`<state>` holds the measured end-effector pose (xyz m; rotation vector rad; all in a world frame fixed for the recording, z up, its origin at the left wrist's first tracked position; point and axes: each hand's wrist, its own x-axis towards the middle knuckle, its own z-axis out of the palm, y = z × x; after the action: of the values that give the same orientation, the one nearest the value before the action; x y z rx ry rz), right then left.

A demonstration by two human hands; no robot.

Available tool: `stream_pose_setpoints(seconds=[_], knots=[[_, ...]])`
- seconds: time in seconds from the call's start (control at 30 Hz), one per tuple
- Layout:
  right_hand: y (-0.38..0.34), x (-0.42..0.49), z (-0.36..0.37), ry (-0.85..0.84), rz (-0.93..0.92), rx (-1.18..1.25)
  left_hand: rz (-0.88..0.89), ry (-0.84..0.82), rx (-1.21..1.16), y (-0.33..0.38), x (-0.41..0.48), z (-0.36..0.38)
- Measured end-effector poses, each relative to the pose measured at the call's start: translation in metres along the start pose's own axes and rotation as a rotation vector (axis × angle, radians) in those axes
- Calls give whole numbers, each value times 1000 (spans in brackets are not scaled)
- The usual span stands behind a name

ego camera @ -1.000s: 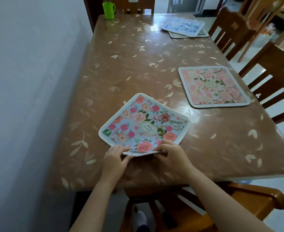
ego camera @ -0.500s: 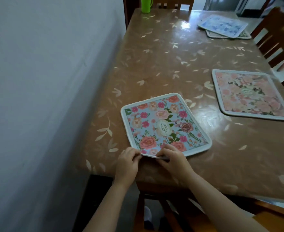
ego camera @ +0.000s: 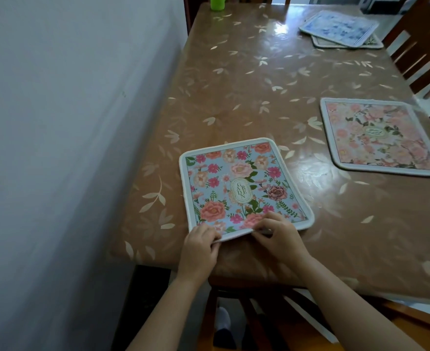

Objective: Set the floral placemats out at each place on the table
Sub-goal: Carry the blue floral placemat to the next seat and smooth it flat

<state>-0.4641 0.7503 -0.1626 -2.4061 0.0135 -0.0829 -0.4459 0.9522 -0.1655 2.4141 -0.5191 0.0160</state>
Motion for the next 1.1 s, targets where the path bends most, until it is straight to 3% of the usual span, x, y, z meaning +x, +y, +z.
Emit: stream_pose_setpoints(seconds=[0.27,0.47,1.1], knots=[[31,-5,-38,-46,-3,-158,-213,7,-250,-9,3,2],[37,-3,-51,-43,-25,-285,-147,-13,-177,-6,3,16],[69,-46,-59,-8,239,-200,-31,-127,-107,-12,32,21]])
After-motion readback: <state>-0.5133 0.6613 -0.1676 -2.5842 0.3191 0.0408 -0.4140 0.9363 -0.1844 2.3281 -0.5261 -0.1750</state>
